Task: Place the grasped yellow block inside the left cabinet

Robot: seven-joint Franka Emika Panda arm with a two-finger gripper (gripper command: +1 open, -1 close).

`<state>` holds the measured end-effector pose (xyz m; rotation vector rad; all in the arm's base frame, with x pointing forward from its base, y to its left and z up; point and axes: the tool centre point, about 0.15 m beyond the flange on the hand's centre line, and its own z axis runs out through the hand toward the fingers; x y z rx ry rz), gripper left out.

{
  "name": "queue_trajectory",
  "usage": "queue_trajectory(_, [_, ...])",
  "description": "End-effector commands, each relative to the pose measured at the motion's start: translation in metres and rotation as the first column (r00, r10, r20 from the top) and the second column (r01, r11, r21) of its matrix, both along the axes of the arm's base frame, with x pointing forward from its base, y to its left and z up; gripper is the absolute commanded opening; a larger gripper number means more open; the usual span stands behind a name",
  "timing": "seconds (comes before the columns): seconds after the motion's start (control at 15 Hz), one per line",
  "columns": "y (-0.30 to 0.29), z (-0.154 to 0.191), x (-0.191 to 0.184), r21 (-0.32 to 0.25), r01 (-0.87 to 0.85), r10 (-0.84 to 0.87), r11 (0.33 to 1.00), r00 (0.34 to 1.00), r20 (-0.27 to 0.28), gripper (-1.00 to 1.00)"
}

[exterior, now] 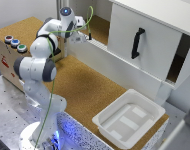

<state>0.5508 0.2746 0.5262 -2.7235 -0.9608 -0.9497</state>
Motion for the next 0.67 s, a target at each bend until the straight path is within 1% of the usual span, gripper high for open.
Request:
queue_trajectory(0.0, [-0.002, -0.006, 0.083, -0.023, 0.173, -0.175, 0.985, 0.969, -0.176, -1.00])
queue_trajectory(0.13, [-0.015, -0.020, 0.098, -0.006, 0.259, -0.254, 0.966, 0.944, -0.208, -1.00])
queue_trajectory(0.2, [-0.020, -0.026, 0.105, -0.011, 0.297, -0.292, 0.955, 0.931, -0.219, -1.00])
queue_trajectory(0.27, [-0.020, -0.029, 0.111, -0.036, 0.313, -0.314, 0.949, 0.926, -0.208, -1.00])
queue_trajectory(0.33, [-0.019, -0.030, 0.113, -0.063, 0.320, -0.326, 0.945, 0.927, -0.186, -1.00])
queue_trajectory(0.47, [-0.019, -0.041, 0.118, -0.109, 0.349, -0.363, 0.931, 0.915, -0.176, -1.00])
queue_trajectory(0.53, [-0.022, -0.049, 0.120, -0.118, 0.376, -0.392, 0.919, 0.904, -0.173, -1.00])
queue_trajectory(0.6, [-0.024, -0.056, 0.122, -0.131, 0.402, -0.420, 0.906, 0.889, -0.183, -1.00])
